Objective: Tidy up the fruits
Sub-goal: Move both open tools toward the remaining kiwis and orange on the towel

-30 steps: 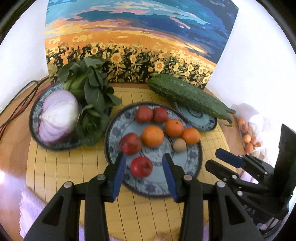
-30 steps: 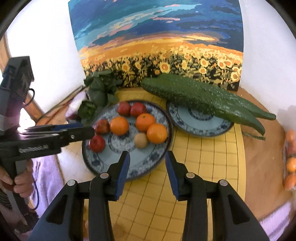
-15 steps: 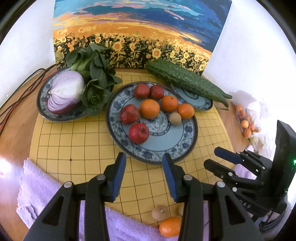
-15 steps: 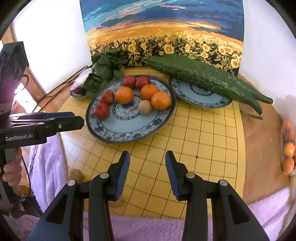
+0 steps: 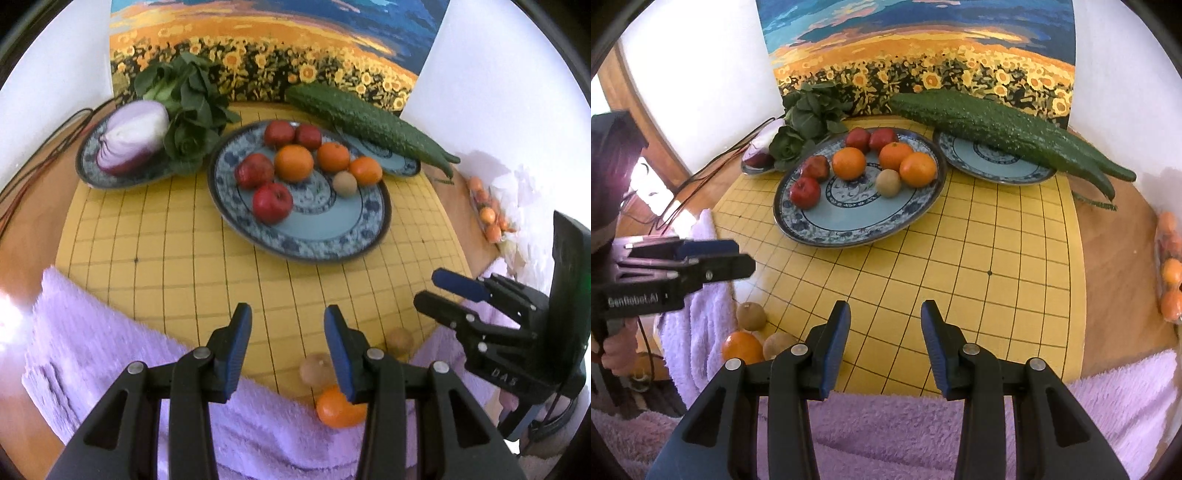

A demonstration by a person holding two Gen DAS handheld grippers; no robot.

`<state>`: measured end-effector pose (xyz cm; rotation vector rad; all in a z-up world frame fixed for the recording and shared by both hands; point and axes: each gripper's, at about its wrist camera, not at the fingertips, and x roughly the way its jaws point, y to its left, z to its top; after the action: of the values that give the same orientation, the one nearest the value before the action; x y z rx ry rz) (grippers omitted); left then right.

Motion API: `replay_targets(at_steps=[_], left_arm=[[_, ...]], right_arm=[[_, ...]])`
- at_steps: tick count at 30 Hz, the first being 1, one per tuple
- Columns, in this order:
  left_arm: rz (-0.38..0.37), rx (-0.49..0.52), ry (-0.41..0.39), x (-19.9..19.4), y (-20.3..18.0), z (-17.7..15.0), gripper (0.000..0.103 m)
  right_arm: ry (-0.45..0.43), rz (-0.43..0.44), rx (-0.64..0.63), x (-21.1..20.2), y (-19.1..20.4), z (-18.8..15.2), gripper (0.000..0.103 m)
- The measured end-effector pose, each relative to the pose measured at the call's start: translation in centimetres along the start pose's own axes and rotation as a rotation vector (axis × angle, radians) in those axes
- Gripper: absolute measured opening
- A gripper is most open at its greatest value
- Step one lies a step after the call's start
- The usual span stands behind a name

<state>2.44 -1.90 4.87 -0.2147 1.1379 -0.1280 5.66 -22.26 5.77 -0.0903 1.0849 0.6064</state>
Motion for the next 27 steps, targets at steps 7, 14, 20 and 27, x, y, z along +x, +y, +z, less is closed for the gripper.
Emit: replay_targets(at_steps=[7,14,20,27], left_arm=[[-0.023,0.010,0.032,-0.3,-0.6,-1.4,0.043],[-0.038,0.019,0.085,0.7,-1.3,-2.6,0.043],[-0.052,0.005,0.086,1.0,-1.3,-2.7,0.038],[-0.065,-0.012,0.091,1.3,-1.2,-2.5,0.026]], right_arm=[[0.015,0.021,-0.001,-0.5,0.4,-0.6,0.041],[0.033,0.033,-0.002,-0.6,0.8,-1.3,0.041],[0.038,0.042,0.005,-0.8,0.8,-1.7,0.041],[0.047,0.046,0.027,-0.9,0.7,-2.2,0.041]])
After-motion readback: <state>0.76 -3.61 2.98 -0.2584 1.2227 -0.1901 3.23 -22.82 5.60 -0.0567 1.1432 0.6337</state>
